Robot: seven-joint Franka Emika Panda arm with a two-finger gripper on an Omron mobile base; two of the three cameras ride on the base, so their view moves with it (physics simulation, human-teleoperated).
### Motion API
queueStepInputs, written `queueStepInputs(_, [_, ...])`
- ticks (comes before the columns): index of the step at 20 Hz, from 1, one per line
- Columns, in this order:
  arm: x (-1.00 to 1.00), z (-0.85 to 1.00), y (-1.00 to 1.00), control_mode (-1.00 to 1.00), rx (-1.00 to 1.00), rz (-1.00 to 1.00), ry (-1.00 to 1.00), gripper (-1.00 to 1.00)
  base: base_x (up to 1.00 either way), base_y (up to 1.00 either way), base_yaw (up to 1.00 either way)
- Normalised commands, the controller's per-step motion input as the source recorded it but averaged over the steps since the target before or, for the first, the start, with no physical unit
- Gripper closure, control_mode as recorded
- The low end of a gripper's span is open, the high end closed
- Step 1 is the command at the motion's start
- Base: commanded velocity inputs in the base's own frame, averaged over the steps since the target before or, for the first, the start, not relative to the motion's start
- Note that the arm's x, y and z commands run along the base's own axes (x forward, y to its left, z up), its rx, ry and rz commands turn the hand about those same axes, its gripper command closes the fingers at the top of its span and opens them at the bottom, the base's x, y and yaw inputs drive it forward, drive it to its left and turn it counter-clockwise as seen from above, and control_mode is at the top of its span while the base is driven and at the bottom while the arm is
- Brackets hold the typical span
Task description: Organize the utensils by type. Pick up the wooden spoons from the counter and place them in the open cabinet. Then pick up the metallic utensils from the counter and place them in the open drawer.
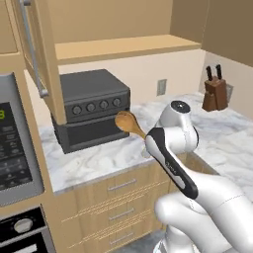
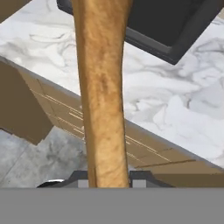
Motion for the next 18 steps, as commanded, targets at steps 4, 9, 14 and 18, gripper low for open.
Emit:
queueStepInputs(4, [0.00, 0.00, 0.00, 1.00, 0.00, 0.00, 0.00, 1.00, 0.63, 0.03, 0.38])
queueStepInputs(9, [0.00, 0.00, 0.00, 1.00, 0.00, 0.00, 0.00, 1.00, 0.57, -0.05, 0.40])
queueStepInputs(14, [0.00, 0.00, 0.00, 1.00, 0.00, 0.00, 0.00, 1.00, 0.40, -0.04, 0.20])
queueStepInputs(18, [0.00, 0.00, 0.00, 1.00, 0.00, 0.00, 0.00, 1.00, 0.04, 0.00, 0.00])
